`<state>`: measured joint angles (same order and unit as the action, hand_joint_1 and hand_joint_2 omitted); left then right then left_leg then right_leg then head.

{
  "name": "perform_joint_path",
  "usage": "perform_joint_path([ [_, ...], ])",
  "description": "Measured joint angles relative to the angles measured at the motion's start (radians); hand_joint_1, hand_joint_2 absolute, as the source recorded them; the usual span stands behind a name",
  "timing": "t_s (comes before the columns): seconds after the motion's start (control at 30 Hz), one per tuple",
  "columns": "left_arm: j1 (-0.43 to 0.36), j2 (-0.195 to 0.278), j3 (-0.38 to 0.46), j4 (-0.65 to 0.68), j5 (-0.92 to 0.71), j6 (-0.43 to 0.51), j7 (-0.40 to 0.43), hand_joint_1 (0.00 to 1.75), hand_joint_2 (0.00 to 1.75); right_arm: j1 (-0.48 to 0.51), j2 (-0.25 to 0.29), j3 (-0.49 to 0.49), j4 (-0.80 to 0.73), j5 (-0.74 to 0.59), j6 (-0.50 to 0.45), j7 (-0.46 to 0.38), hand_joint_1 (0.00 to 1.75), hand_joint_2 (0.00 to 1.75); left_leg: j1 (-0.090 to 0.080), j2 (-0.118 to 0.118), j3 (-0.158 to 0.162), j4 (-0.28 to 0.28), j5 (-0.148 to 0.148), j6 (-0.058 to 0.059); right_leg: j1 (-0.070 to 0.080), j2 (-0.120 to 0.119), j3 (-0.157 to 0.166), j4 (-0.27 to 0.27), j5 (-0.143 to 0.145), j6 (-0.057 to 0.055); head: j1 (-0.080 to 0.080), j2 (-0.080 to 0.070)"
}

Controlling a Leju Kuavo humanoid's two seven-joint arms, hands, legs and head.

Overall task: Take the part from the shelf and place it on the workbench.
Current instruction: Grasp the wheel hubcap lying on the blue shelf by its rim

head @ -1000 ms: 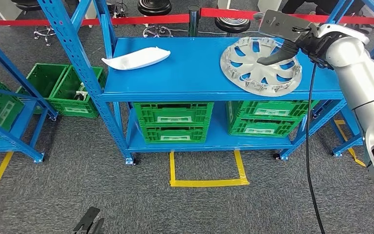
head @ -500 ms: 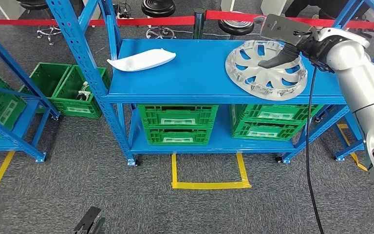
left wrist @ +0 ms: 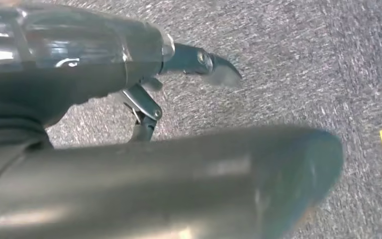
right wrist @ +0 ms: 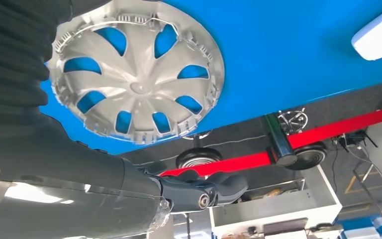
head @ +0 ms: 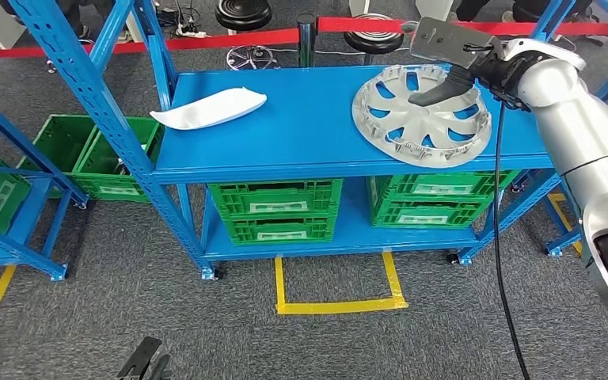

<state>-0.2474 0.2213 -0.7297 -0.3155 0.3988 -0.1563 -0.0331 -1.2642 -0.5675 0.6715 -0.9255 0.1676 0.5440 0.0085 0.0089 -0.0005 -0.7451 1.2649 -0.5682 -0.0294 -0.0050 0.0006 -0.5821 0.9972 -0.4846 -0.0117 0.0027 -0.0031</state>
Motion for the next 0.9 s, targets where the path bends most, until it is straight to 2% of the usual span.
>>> perform_joint_path([
  [0.03, 0.000, 0.000, 0.000, 0.000, 0.000, 0.000, 0.000, 0.00, 0.00, 0.001, 0.001, 0.000, 0.000, 0.000, 0.000, 0.000, 0.00, 1.75, 0.004, 0.001, 0.011, -0.054, 0.053, -0.003, -0.003, 0.000, 0.010, 0.004, -0.011, 0.005, -0.002, 0.000],
  [0.07, 0.000, 0.000, 0.000, 0.000, -0.001, 0.000, 0.001, 0.00, 0.00, 0.000, 0.002, 0.000, 0.000, 0.000, 0.000, 0.000, 0.00, 1.75, 0.005, 0.003, 0.029, -0.107, 0.093, -0.006, -0.004, 0.000, 0.019, 0.006, -0.022, 0.010, -0.004, 0.000],
  [0.1, 0.001, 0.001, 0.000, 0.000, -0.001, 0.000, 0.001, 0.00, 0.00, 0.000, 0.003, 0.000, 0.000, 0.000, 0.000, 0.000, 0.00, 1.75, 0.006, 0.004, 0.049, -0.157, 0.120, -0.007, -0.005, 0.001, 0.026, 0.011, -0.031, 0.017, -0.008, 0.000],
  [0.13, 0.001, 0.001, 0.001, 0.000, -0.002, 0.001, 0.000, 0.00, 0.00, 0.000, 0.004, 0.000, 0.000, -0.001, 0.000, -0.001, 0.00, 1.75, 0.005, 0.005, 0.064, -0.189, 0.126, -0.003, -0.004, 0.002, 0.028, 0.014, -0.038, 0.022, -0.011, 0.000],
  [0.23, 0.001, 0.002, 0.003, 0.001, -0.002, 0.001, 0.000, 0.00, 0.00, -0.001, 0.005, -0.001, 0.001, 0.000, -0.001, -0.003, 0.00, 1.75, 0.001, 0.005, 0.082, -0.209, 0.101, 0.019, -0.005, 0.004, 0.030, 0.012, -0.046, 0.035, -0.007, 0.000],
  [0.3, -0.001, 0.002, 0.006, 0.000, -0.003, 0.002, 0.002, 0.00, 0.00, -0.004, 0.006, -0.002, 0.000, 0.000, -0.001, 0.000, 0.00, 1.75, 0.003, 0.003, 0.093, -0.213, 0.093, 0.033, -0.007, 0.002, 0.020, 0.042, -0.066, 0.044, 0.004, 0.000],
  [0.33, -0.003, 0.002, 0.007, 0.000, -0.003, 0.003, 0.005, 0.00, 0.00, -0.006, 0.007, -0.002, 0.000, 0.000, 0.000, 0.002, 0.00, 1.75, 0.004, 0.003, 0.101, -0.215, 0.088, 0.039, -0.007, 0.002, -0.001, 0.086, -0.086, 0.048, 0.010, 0.000],
  [0.4, -0.005, 0.002, 0.007, 0.000, -0.003, 0.004, 0.010, 0.00, 0.00, -0.006, 0.009, -0.001, 0.001, 0.000, 0.000, 0.009, 0.00, 1.75, 0.002, 0.004, 0.113, -0.215, 0.077, 0.049, -0.007, 0.002, -0.077, 0.218, -0.128, 0.052, 0.021, 0.000],
  [0.43, -0.005, 0.001, 0.008, 0.000, -0.003, 0.004, 0.011, 0.00, 0.00, -0.005, 0.011, 0.000, 0.002, 0.000, 0.000, 0.011, 0.00, 1.75, 0.000, 0.004, 0.120, -0.215, 0.071, 0.052, -0.007, 0.002, -0.115, 0.273, -0.136, 0.051, 0.026, 0.000],
  [0.47, -0.005, 0.001, 0.008, 0.000, -0.004, 0.005, 0.012, 0.00, 0.00, -0.003, 0.013, 0.000, 0.002, 0.000, 0.001, 0.012, 0.00, 1.75, -0.002, 0.004, 0.129, -0.215, 0.063, 0.053, -0.006, 0.002, -0.141, 0.298, -0.124, 0.049, 0.030, 0.000],
  [0.5, -0.005, 0.001, 0.009, 0.000, -0.004, 0.005, 0.012, 0.00, 0.00, -0.002, 0.014, 0.000, 0.003, 0.000, 0.001, 0.012, 0.00, 1.75, -0.005, 0.003, 0.140, -0.215, 0.056, 0.054, -0.005, 0.002, -0.150, 0.288, -0.093, 0.045, 0.033, 0.000],
  [0.53, -0.005, 0.001, 0.010, 0.000, -0.004, 0.006, 0.011, 0.00, 0.00, -0.003, 0.015, 0.000, 0.003, 0.000, 0.001, 0.011, 0.00, 1.75, -0.008, 0.003, 0.152, -0.215, 0.047, 0.054, -0.002, 0.003, -0.142, 0.242, -0.043, 0.037, 0.035, 0.000],
  [0.57, -0.004, 0.000, 0.011, 0.000, -0.004, 0.005, 0.008, 0.00, 0.00, -0.004, 0.014, -0.001, 0.002, 0.000, 0.000, 0.009, 0.00, 1.75, -0.010, 0.002, 0.163, -0.217, 0.038, 0.054, 0.002, 0.004, -0.124, 0.183, 0.005, 0.026, 0.036, 0.000],
  [0.6, -0.003, -0.002, 0.013, 0.000, -0.004, 0.004, 0.005, 0.00, 0.00, -0.005, 0.014, -0.001, 0.003, 0.000, 0.000, 0.006, 0.00, 1.75, -0.011, 0.001, 0.171, -0.218, 0.032, 0.053, 0.007, 0.005, -0.106, 0.134, 0.042, 0.015, 0.033, 0.000],
  [0.63, -0.003, -0.004, 0.014, 0.000, -0.005, 0.003, 0.001, 0.00, 0.00, -0.006, 0.012, -0.001, 0.003, 0.000, 0.000, 0.003, 0.00, 1.75, -0.010, 0.000, 0.176, -0.220, 0.028, 0.050, 0.012, 0.004, -0.092, 0.095, 0.062, 0.004, 0.030, 0.000],
  [0.7, -0.002, -0.007, 0.016, 0.001, -0.008, 0.002, -0.003, 0.00, 0.00, -0.008, 0.009, -0.001, 0.004, 0.000, 0.000, 0.000, 0.00, 1.75, -0.006, 0.000, 0.177, -0.225, 0.025, 0.040, 0.021, 0.003, -0.081, 0.071, 0.061, -0.007, 0.027, 0.000],
  [0.8, -0.003, -0.007, 0.017, 0.000, -0.009, 0.001, -0.004, 0.00, 0.00, -0.015, 0.007, -0.002, 0.001, 0.000, 0.000, 0.000, 0.00, 1.75, -0.007, -0.001, 0.175, -0.218, 0.012, 0.025, 0.015, 0.002, -0.044, 0.014, 0.045, -0.014, 0.029, 0.000],
  [0.83, -0.004, -0.006, 0.017, 0.000, -0.009, 0.001, -0.004, 0.00, 0.00, -0.016, 0.007, -0.002, 0.000, 0.000, 0.000, -0.001, 0.00, 1.75, -0.007, -0.002, 0.160, -0.189, -0.001, 0.019, 0.009, 0.001, -0.026, -0.007, 0.039, -0.014, 0.026, 0.000],
  [0.9, -0.004, -0.006, 0.017, 0.000, -0.010, 0.002, 0.000, 0.00, 0.00, -0.012, 0.009, -0.001, 0.000, 0.000, 0.001, 0.001, 0.00, 1.75, -0.001, -0.004, 0.092, -0.079, -0.034, 0.007, 0.002, 0.000, -0.006, -0.023, 0.030, -0.012, 0.015, 0.000],
])
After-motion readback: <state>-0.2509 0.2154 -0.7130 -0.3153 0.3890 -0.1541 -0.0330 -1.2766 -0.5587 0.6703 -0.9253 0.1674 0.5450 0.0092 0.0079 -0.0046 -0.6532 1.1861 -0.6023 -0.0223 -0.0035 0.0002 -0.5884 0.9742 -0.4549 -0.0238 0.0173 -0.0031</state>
